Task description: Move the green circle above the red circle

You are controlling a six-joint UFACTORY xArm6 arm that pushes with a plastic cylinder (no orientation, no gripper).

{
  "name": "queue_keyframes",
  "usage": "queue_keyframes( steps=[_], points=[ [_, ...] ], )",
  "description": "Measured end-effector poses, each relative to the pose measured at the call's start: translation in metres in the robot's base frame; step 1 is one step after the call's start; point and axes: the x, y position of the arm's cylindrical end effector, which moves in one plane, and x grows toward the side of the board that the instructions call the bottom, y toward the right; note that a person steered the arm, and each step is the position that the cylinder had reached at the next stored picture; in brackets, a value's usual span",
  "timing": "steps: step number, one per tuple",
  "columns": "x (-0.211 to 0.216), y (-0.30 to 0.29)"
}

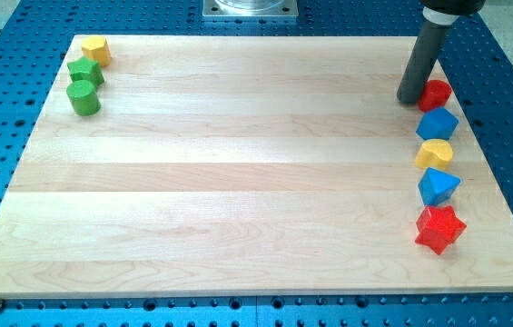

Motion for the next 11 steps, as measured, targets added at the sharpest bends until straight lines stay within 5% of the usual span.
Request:
queue_keyframes(
  steps=[2,3,4,5,6,7,11],
  points=[
    [-0.002,0.000],
    [-0.009,-0.048],
    [0.015,-0.155],
    [0.075,-0.321],
    [0.078,-0.463],
    [0.061,-0.535],
    [-0.015,-0.338]
  ],
)
